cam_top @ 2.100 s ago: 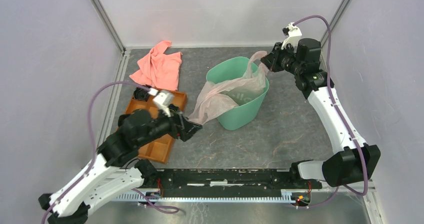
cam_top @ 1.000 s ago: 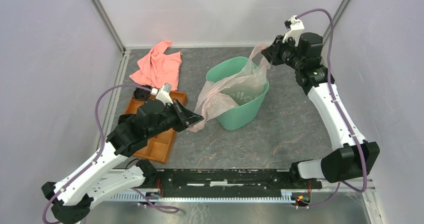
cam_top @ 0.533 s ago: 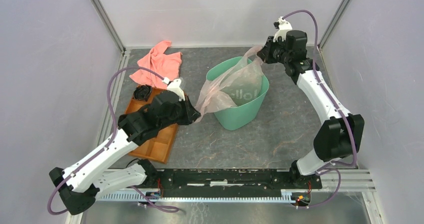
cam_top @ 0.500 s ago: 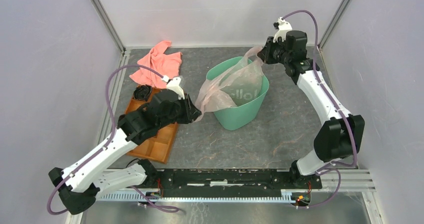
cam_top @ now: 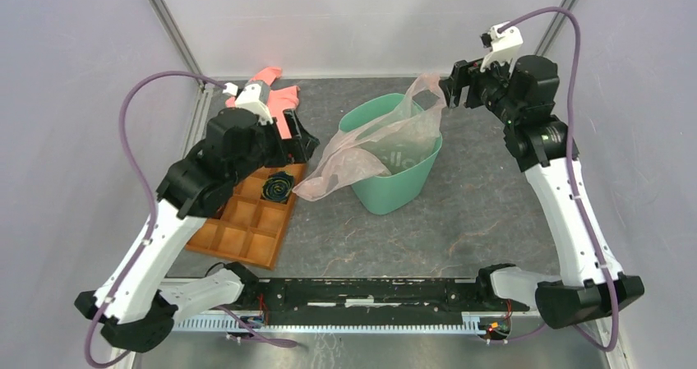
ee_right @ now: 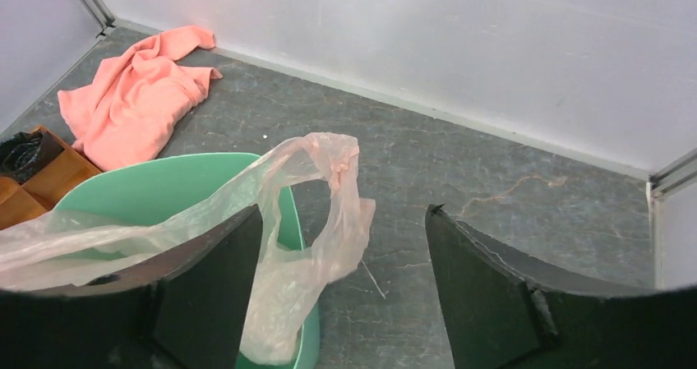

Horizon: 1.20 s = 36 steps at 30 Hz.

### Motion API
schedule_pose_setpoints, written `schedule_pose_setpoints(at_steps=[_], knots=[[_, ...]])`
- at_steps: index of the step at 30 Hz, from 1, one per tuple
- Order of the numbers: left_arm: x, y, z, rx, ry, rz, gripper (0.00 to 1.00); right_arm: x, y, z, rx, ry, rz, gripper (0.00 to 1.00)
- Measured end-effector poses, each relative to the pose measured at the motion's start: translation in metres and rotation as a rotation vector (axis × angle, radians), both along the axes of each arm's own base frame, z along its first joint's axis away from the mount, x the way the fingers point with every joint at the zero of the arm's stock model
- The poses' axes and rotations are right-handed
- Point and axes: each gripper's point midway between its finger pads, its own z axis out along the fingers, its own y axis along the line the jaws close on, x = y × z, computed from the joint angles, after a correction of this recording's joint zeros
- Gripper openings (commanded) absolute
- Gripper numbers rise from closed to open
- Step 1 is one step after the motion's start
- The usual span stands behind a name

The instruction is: Put the trash bags into the trash bin

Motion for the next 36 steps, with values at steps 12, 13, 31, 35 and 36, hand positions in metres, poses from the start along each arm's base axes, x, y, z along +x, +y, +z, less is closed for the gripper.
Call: schedule_pose_setpoints(at_steps=[12,13,31,35,36], knots=[[0.008,-0.021,-0.097,-0.134,0.291,-0.206,0.65,-0.081,0.069,0.006,0.322,0.101,0.324,0.86],[0.007,-0.023,-0.098,-0.151,0.292,-0.224,0.63,-0.086,0.077,-0.001,0.354,0.133,0.343,0.88],[-0.010,-0.049,-0.083,-0.314,0.241,-0.395,0.44,-0.089,0.151,-0.094,0.740,0.510,0.034,0.64],[-0.015,-0.052,-0.092,-0.337,0.274,-0.408,0.47,-0.081,0.166,-0.103,0.731,0.522,0.011,0.35],[-0.016,-0.052,-0.094,-0.338,0.283,-0.406,0.48,-0.081,0.168,-0.108,0.722,0.532,0.002,0.21]])
